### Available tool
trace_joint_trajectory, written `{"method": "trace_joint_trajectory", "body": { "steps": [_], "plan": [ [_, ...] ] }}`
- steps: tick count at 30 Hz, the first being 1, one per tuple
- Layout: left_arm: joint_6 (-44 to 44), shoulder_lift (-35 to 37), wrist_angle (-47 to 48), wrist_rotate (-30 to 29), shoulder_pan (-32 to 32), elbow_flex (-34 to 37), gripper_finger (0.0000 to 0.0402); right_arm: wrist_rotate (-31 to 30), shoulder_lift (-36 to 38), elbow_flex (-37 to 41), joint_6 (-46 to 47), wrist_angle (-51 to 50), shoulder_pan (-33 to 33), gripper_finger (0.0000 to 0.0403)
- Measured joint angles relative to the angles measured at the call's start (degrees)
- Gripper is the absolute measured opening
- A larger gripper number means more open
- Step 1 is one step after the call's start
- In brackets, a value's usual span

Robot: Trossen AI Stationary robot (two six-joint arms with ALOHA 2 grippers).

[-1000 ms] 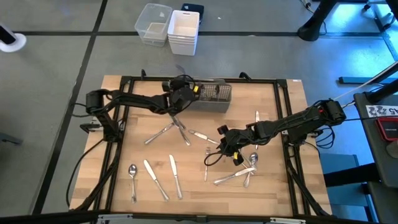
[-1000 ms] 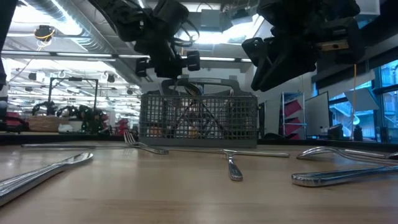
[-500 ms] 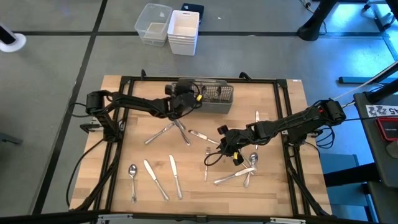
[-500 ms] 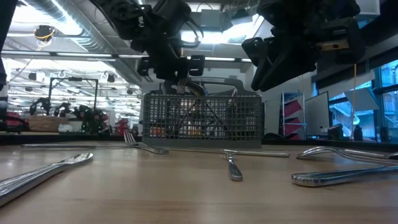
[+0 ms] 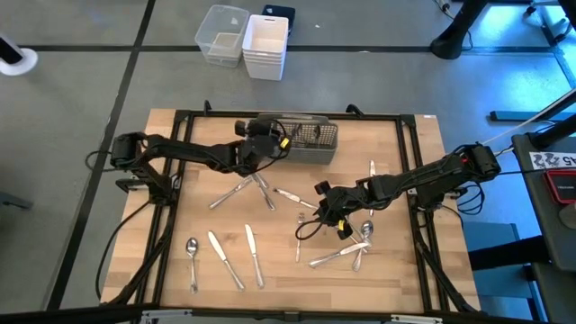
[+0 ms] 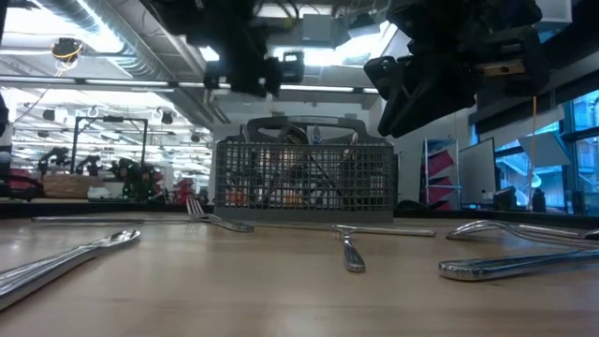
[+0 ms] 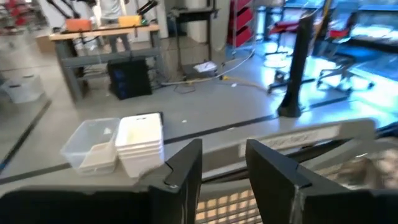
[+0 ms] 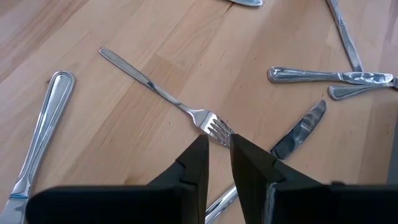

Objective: Sort silverware
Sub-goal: Put the silver fork into the gray silverware organizer

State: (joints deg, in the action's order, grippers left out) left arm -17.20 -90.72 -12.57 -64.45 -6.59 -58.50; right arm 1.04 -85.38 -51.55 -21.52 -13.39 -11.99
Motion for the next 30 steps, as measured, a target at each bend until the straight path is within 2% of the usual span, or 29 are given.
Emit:
{"method": "trace_joint_trajectory", "body": {
  "steps": [6, 10, 13, 17, 20, 25, 30],
  "plan": [
    [2.84, 5.49, 0.30, 0.29, 4.31, -0.02, 0.0116, 0.00, 0.00, 0.00, -0.90, 0.31, 0.00, 0.0069],
    [2.37, 9.55, 4.96, 6.75, 8.45, -0.07, 0.0115, 0.00, 0.00, 0.00, -2.92, 1.60, -0.02, 0.0069],
    [-2.94, 12.54, 12.73, 13.59, 11.61, -0.07, 0.0115, 0.81, 0.00, 0.00, -5.30, 3.58, -0.01, 0.0069],
    [-11.62, 14.71, 22.93, 18.65, 15.72, -0.09, 0.0115, 6.19, -0.86, 0.00, -13.23, 5.66, -0.02, 0.0069],
    [-17.44, 14.73, 28.84, 19.26, 18.70, -0.09, 0.0115, 9.52, -3.12, 0.00, -17.67, 7.96, -0.02, 0.0069],
    [-26.11, 14.41, 35.63, 19.22, 22.55, -0.09, 0.0115, 10.05, -8.35, -0.29, -23.58, 11.76, -0.02, 0.0069],
    [-29.69, 14.38, 36.11, 19.12, 25.08, -0.09, 0.0115, 10.02, -13.86, -3.27, -24.00, 12.44, -0.02, 0.0069]
  ]
}}
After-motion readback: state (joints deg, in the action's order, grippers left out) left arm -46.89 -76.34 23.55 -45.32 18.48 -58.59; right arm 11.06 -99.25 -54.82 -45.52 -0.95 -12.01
